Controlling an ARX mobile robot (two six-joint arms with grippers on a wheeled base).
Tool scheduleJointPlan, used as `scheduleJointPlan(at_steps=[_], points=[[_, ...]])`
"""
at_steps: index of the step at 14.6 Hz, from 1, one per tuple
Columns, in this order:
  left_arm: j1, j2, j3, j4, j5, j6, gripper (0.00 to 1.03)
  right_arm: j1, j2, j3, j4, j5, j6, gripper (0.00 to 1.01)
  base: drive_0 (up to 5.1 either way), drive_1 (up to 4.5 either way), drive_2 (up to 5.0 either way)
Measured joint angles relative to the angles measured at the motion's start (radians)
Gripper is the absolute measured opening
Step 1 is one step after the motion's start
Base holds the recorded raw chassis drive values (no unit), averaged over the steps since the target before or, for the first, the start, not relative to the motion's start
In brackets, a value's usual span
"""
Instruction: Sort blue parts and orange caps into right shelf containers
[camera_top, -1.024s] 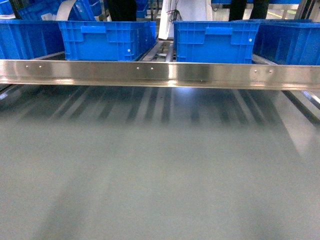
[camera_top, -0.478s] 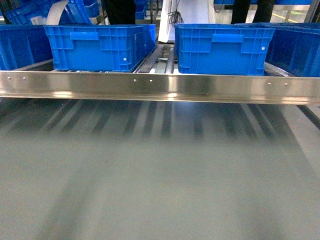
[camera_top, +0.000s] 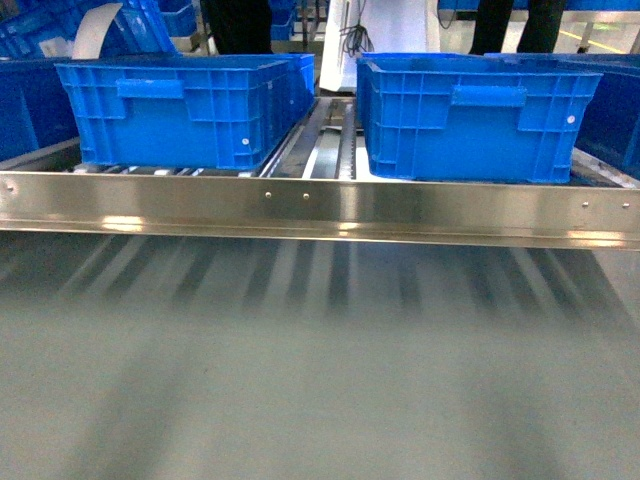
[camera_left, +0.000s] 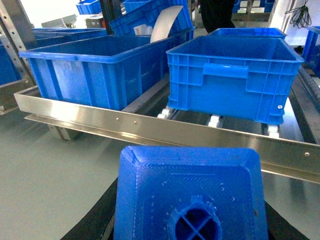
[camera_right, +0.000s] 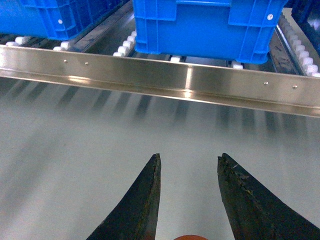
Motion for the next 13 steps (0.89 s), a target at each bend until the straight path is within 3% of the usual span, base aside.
scheduleJointPlan(at_steps=[8,13], points=[[0.0,0.006,0.0,-0.004,0.001,0.0,0.44,0.0,0.002,0.0,-0.003,0.001,0.0,0.34,0.0,4.14,-4.1],[0.0,0.005,0.0,0.0,0.0,0.0,0.44,0.0,0.002,0.0,-0.001,0.0,0.0,0.34,0.0,0.0,0.0]])
